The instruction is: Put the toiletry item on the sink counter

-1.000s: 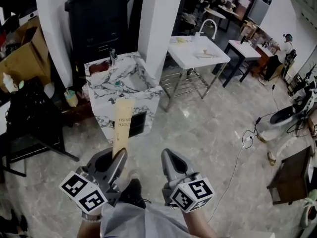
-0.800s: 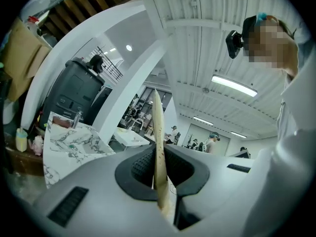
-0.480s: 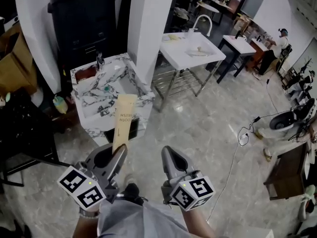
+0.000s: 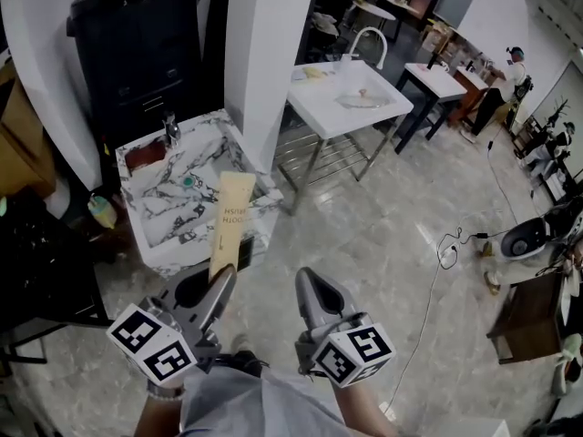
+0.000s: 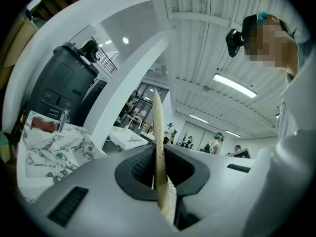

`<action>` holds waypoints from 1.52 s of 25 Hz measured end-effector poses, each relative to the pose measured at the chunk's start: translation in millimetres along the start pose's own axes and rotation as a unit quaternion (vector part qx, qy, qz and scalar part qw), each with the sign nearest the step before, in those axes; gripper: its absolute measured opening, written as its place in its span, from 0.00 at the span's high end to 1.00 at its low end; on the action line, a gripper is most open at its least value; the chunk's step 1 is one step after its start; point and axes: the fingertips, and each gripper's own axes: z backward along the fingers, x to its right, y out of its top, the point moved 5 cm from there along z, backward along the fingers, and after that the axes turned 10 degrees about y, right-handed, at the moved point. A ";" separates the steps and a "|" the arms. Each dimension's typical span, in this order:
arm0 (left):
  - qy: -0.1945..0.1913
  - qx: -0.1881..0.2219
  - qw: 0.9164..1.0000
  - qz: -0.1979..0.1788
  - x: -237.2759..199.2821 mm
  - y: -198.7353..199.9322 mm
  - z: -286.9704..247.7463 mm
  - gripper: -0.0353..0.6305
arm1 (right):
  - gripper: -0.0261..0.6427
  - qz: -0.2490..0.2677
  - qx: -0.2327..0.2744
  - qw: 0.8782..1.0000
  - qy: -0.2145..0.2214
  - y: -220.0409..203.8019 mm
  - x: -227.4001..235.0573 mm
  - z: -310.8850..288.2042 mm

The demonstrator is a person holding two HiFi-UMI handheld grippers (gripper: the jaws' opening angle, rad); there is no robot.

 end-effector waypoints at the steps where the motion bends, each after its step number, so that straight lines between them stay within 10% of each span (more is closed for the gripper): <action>1: -0.001 0.000 1.000 0.000 -4.0 1.9 -4.1 0.90 | 0.96 0.000 0.001 1.000 -0.001 0.9 2.5 -5.1; 38: 0.015 -0.013 1.000 0.007 -52.4 5.6 -62.9 0.90 | 0.96 -0.010 -0.009 0.999 0.034 7.5 46.3 -77.3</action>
